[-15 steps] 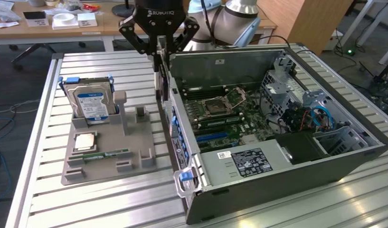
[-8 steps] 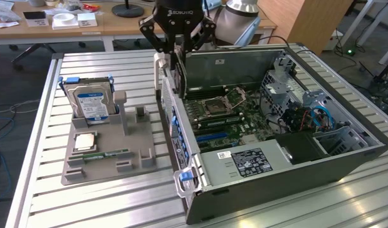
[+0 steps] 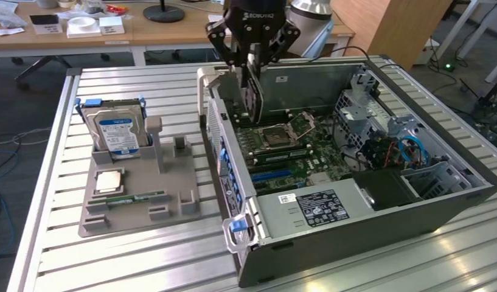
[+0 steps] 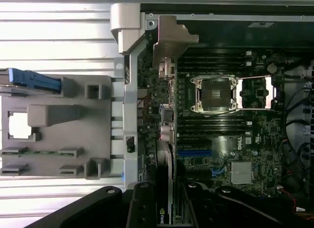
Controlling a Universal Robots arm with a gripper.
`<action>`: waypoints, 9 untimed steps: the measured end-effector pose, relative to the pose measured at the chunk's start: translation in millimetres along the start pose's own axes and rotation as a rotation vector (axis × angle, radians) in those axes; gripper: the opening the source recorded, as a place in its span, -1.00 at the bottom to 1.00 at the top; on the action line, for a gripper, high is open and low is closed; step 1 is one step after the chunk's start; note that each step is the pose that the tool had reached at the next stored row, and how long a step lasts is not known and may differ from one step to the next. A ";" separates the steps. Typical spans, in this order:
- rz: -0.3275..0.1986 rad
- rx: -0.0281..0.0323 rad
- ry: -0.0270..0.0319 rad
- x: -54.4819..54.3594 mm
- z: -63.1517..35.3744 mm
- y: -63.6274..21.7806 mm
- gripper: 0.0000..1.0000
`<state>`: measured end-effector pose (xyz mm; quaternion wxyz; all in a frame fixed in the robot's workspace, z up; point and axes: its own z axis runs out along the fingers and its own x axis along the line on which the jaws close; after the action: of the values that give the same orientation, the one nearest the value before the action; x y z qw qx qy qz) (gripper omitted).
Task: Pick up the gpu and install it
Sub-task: 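Pick up the gpu and move the gpu toward the slot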
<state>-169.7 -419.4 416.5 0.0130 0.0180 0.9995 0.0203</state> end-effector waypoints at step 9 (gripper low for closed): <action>0.000 -0.0002 0.0000 -41.2 1.1 2.3 -0.48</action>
<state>-128.5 -418.5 416.5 0.0130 0.0179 0.9995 0.0204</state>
